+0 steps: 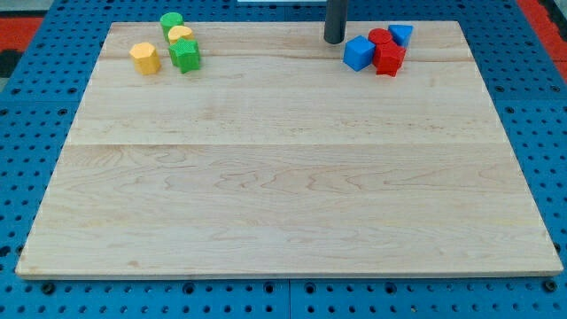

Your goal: Move your arm to the top center of board

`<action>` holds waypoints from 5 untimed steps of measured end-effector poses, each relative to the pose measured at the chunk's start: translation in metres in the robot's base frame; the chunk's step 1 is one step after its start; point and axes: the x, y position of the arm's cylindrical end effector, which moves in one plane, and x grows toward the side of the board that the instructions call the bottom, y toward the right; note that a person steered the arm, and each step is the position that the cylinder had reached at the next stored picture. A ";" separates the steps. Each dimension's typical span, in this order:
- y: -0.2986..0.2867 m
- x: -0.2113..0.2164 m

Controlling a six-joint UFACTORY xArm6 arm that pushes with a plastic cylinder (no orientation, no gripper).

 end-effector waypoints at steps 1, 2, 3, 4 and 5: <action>0.001 0.000; -0.011 0.004; -0.028 0.003; -0.030 0.001; -0.033 0.001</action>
